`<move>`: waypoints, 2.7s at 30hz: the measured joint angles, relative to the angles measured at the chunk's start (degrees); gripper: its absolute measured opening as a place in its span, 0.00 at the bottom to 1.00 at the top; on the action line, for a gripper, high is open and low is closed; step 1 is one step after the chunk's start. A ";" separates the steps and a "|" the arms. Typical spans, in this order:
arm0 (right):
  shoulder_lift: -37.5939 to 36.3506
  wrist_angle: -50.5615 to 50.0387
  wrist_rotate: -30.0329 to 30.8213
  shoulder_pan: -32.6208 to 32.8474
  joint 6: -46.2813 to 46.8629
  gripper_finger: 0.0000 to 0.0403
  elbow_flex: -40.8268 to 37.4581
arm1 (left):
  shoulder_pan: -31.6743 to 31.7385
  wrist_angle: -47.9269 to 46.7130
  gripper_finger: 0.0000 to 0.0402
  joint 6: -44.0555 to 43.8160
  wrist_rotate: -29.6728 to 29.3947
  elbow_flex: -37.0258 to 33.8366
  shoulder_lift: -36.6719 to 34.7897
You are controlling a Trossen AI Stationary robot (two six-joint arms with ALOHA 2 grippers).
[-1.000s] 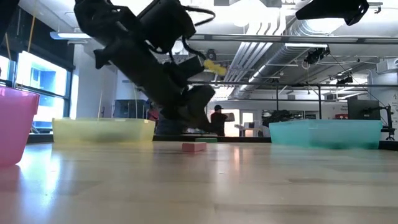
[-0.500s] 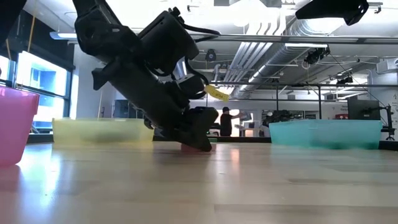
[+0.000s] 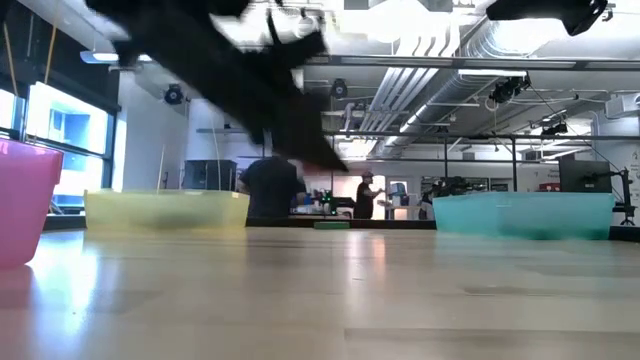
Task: Sort blocks
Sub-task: Put the pink wooden block into the pink bin, then put the green wooden block into the green bin
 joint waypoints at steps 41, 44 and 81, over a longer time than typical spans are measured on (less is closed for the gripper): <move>6.82 15.61 1.84 -4.00 -14.64 0.53 -0.02 | -43.88 -74.60 0.20 -79.82 25.11 11.57 -3.32; 6.82 15.55 -2.95 -6.51 -14.62 0.53 -0.02 | -43.27 -75.22 0.24 -81.63 25.73 10.94 -3.35; 27.40 14.63 -48.20 -64.49 -25.52 0.46 13.96 | -36.32 -76.57 0.61 -76.98 -43.32 15.38 -11.32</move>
